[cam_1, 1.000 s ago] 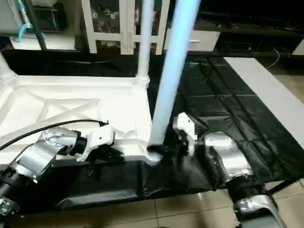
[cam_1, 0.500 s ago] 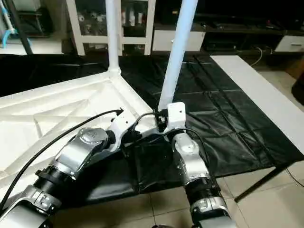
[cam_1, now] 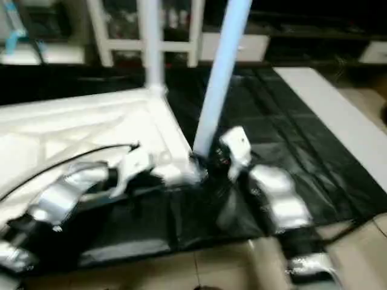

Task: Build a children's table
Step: Rotate leg to tighten

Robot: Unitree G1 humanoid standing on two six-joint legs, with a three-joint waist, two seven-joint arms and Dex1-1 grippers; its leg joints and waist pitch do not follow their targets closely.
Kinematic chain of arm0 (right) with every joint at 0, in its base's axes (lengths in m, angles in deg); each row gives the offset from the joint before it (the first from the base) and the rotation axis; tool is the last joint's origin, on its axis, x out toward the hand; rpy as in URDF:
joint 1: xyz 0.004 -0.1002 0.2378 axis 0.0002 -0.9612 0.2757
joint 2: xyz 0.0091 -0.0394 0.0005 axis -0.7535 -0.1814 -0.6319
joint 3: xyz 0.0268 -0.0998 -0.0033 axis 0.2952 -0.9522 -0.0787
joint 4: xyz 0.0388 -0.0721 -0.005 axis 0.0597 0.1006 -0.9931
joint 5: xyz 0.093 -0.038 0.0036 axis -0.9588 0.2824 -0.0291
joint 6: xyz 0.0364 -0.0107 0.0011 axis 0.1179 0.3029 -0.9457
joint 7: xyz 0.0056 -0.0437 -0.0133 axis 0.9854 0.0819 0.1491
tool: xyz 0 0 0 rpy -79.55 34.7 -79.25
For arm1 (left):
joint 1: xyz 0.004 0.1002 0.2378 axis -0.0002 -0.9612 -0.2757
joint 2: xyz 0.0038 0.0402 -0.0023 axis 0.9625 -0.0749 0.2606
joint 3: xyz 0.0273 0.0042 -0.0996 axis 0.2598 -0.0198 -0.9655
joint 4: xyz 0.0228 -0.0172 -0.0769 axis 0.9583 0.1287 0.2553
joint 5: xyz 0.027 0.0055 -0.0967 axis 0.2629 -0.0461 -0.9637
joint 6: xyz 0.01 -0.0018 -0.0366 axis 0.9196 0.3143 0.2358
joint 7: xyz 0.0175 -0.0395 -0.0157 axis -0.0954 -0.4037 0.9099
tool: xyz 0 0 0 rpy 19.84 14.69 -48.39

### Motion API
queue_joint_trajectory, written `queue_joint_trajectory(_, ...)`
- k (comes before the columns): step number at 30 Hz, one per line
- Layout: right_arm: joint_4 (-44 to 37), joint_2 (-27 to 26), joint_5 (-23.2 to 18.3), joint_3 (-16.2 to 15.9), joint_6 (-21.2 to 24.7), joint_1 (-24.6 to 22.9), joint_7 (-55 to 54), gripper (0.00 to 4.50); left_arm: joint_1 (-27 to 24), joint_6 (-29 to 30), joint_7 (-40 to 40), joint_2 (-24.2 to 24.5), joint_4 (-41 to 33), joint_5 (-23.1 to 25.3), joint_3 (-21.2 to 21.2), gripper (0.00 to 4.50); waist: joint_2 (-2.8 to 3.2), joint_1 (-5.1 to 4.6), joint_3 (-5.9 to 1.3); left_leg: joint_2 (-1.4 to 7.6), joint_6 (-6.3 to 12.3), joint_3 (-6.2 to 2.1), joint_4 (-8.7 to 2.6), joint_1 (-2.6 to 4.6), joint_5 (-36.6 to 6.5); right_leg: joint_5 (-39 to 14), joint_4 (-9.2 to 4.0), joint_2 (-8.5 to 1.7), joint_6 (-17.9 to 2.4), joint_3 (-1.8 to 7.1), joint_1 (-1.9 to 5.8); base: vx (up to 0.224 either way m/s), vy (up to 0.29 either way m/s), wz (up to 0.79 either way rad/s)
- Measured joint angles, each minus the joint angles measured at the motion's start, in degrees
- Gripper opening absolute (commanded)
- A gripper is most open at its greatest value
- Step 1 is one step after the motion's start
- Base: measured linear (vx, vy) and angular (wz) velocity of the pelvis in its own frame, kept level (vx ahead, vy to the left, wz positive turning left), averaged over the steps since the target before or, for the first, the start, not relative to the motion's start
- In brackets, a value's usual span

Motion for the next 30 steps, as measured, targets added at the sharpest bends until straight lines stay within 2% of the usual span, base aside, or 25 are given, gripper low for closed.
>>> queue_joint_trajectory(3,-0.7,3.1,-1.0,-0.6,0.5,-0.1,6.2,2.92,0.0,-0.7,-2.5,0.4,-0.2,-0.7,0.2,0.0,-0.01,1.05,-0.01,0.07,0.02,0.33,0.06,0.03,0.0,-0.1,0.0,0.0,0.0,0.31,0.01,0.0,0.0,0.0)
queue_joint_trajectory(8,-0.1,6.7,-0.7,-1.8,2.6,-0.1,13.5,2.92,0.2,-1.7,-6.0,2.4,0.8,-2.2,0.5,0.0,-0.25,0.95,-0.04,-0.05,0.1,0.64,0.11,0.16,-0.1,-0.1,0.06,0.01,0.1,0.81,-0.01,0.0,0.0,0.0)
queue_joint_trajectory(12,3.0,6.3,0.0,-3.9,2.2,1.1,16.7,2.78,0.2,-2.1,-7.6,2.7,1.1,-2.3,0.5,0.0,-0.31,0.95,-0.04,-0.05,0.09,0.64,0.19,0.2,0.0,-0.3,0.23,0.01,0.3,0.9,-0.01,0.0,0.0,0.0)
queue_joint_trajectory(17,5.5,3.9,1.0,-4.0,0.2,2.9,17.0,2.39,0.2,-2.2,-8.1,2.8,1.1,-2.2,0.5,0.0,-0.61,0.94,-0.04,-0.03,0.08,0.6,0.26,0.17,0.0,-0.4,0.38,0.01,0.4,0.93,-0.02,0.0,0.0,0.0)
queue_joint_trajectory(19,5.7,3.6,1.1,-4.0,0.1,2.9,17.3,2.06,0.2,-2.2,-8.1,2.9,1.1,-2.2,0.5,0.0,-0.67,0.88,-0.05,-0.03,0.08,0.51,0.29,0.17,0.0,-0.4,0.4,0.01,0.4,0.94,-0.01,0.0,0.0,0.0)
queue_joint_trajectory(26,7.1,3.5,1.1,-3.9,0.0,3.5,18.3,1.92,0.2,-2.5,-8.4,2.7,1.5,-2.1,0.4,0.0,-0.85,0.9,-0.17,-0.04,0.07,0.52,0.35,0.24,0.0,-0.4,0.74,0.01,0.4,0.99,-0.02,0.0,0.0,0.0)
queue_joint_trajectory(29,9.4,2.4,2.0,-3.4,-1.2,4.2,15.3,1.9,0.6,-1.6,-5.7,1.9,2.1,-1.0,0.1,0.0,-0.9,0.79,-0.21,-0.04,0.07,0.49,0.37,0.32,0.0,-0.4,0.78,0.01,0.5,1.0,0.02,0.0,0.0,0.0)
queue_joint_trajectory(30,11.6,0.1,3.2,-2.4,-2.6,4.7,8.4,1.9,1.3,0.8,-1.4,0.2,3.0,0.1,-0.9,0.0,-1.02,0.66,-0.28,-0.04,0.04,0.5,0.37,0.48,0.0,-0.4,0.83,0.01,0.5,1.01,0.07,0.0,0.0,0.0)
